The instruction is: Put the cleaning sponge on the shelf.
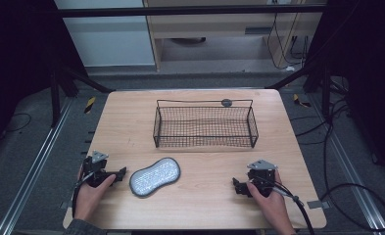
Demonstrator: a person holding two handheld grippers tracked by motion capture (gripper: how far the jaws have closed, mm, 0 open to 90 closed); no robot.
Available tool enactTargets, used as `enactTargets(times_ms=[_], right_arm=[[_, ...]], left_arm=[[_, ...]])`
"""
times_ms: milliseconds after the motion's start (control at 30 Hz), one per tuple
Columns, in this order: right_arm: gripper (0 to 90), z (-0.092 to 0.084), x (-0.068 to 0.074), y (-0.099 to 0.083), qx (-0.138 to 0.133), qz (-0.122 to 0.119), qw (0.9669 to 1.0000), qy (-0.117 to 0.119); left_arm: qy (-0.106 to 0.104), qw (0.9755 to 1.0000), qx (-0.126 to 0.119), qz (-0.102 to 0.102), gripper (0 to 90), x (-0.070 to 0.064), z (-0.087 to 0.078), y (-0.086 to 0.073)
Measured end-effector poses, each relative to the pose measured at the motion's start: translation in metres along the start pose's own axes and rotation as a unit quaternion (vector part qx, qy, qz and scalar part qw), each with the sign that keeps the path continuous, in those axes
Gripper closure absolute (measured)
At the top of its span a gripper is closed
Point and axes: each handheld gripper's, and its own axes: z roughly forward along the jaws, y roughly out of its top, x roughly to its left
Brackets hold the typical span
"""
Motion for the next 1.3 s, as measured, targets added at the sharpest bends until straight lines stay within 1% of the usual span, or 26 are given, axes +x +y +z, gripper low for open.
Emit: enactTargets(times_ms=[67, 167, 200, 233, 300, 367, 433, 467, 500, 533, 567, 633, 700, 733, 800, 933, 967, 1000, 1033, 1067, 1100, 1133, 1200, 1233, 1267, 1300], right_arm=[[0.4, 0.0, 0.0, 0.0, 0.0, 0.0, 1.0, 0.0], [0.3, 0.0, 0.0, 0.0, 0.0, 0.0, 1.0, 0.0], [0.3, 0.0, 0.0, 0.0, 0.0, 0.001, 1.0, 0.0], [0.3, 0.0, 0.001, 0.0, 0.001, 0.003, 1.0, -0.001], [0.3, 0.001, 0.001, 0.001, 0.001, 0.003, 1.0, -0.004], [0.3, 0.001, 0.001, 0.002, 0.002, 0.007, 1.0, -0.003], [0.3, 0.002, 0.0, 0.002, 0.001, -0.002, 1.0, -0.003], [0.3, 0.003, 0.0, 0.003, 0.002, -0.001, 1.0, -0.002], [0.3, 0.003, 0.0, 0.003, 0.002, -0.002, 1.0, -0.002], [0.4, 0.002, -0.001, 0.002, 0.0, -0.003, 1.0, -0.002], [0.4, 0.002, 0.0, 0.002, 0.001, 0.0, 1.0, -0.003], [0.4, 0.002, 0.0, 0.002, 0.002, 0.004, 1.0, -0.001], [0.4, 0.001, 0.001, 0.002, 0.002, 0.006, 1.0, -0.001], [0.4, 0.001, 0.001, 0.002, 0.003, 0.008, 1.0, -0.001], [0.4, 0.001, 0.001, 0.002, 0.002, 0.008, 1.0, -0.002], [0.4, 0.001, 0.001, 0.002, 0.003, 0.009, 1.0, -0.002], [0.4, 0.001, 0.001, 0.002, 0.003, 0.009, 1.0, -0.002], [0.4, 0.001, 0.001, 0.002, 0.003, 0.007, 1.0, -0.002], [0.3, 0.002, 0.0, 0.002, 0.001, 0.004, 1.0, -0.003], [0.3, 0.002, 0.0, 0.002, 0.002, 0.002, 1.0, -0.003], [0.3, 0.002, 0.0, 0.002, 0.0, -0.003, 1.0, -0.004], [0.3, 0.002, 0.0, 0.002, 0.0, -0.002, 1.0, -0.004], [0.3, 0.002, 0.0, 0.002, 0.0, -0.002, 1.0, -0.004], [0.3, 0.002, 0.0, 0.002, 0.0, -0.002, 1.0, -0.004], [0.4, 0.002, 0.0, 0.002, -0.001, -0.002, 1.0, -0.004], [0.4, 0.002, 0.0, 0.002, 0.0, -0.002, 1.0, -0.004]], left_arm=[[-0.007, 1.0, -0.004, -0.002, 2.7, -0.001, -0.003, 0.003], [-0.011, 0.9995, -0.024, 0.018, 2.5, -0.006, -0.011, 0.009], [-0.011, 0.9995, -0.024, 0.018, 2.6, -0.006, -0.011, 0.009], [-0.015, 0.9991, -0.036, 0.017, 3.1, -0.01, -0.016, 0.012], [-0.021, 0.9988, -0.035, 0.027, 3.2, -0.013, -0.017, 0.014], [-0.023, 0.9987, -0.024, 0.04, 3.8, -0.017, -0.017, 0.017], [-0.017, 0.9981, -0.016, 0.058, 3.8, -0.021, -0.019, 0.024], [-0.016, 0.9975, -0.011, 0.067, 3.9, -0.024, -0.02, 0.029], [-0.016, 0.9975, -0.011, 0.067, 4.0, -0.024, -0.02, 0.029], [-0.028, 0.9973, -0.014, 0.067, 3.9, -0.027, -0.023, 0.039], [-0.028, 0.9973, -0.014, 0.067, 3.9, -0.027, -0.023, 0.039], [-0.045, 0.9972, -0.003, 0.06, 3.9, -0.031, -0.026, 0.053], [-0.054, 0.9965, 0.009, 0.063, 4.1, -0.035, -0.027, 0.06], [-0.051, 0.9959, 0.016, 0.074, 4.1, -0.038, -0.028, 0.064], [-0.053, 0.9938, 0.026, 0.094, 3.9, -0.047, -0.029, 0.071], [-0.072, 0.9887, 0.044, 0.124, 3.2, -0.063, -0.031, 0.084], [-0.072, 0.9887, 0.044, 0.124, 3.2, -0.063, -0.031, 0.084], [-0.079, 0.9864, 0.05, 0.135, 3.2, -0.068, -0.031, 0.087], [-0.083, 0.9851, 0.052, 0.141, 3.4, -0.07, -0.031, 0.088], [-0.092, 0.9815, 0.059, 0.157, 3.4, -0.076, -0.032, 0.092], [-0.092, 0.9815, 0.059, 0.157, 3.5, -0.076, -0.032, 0.092], [-0.095, 0.9784, 0.065, 0.172, 3.6, -0.081, -0.032, 0.095], [-0.095, 0.9761, 0.069, 0.183, 3.7, -0.085, -0.032, 0.098], [-0.095, 0.9761, 0.069, 0.183, 3.7, -0.085, -0.032, 0.098], [-0.099, 0.9744, 0.074, 0.188, 3.7, -0.087, -0.032, 0.099], [-0.107, 0.9718, 0.083, 0.193, 3.7, -0.09, -0.031, 0.1]])
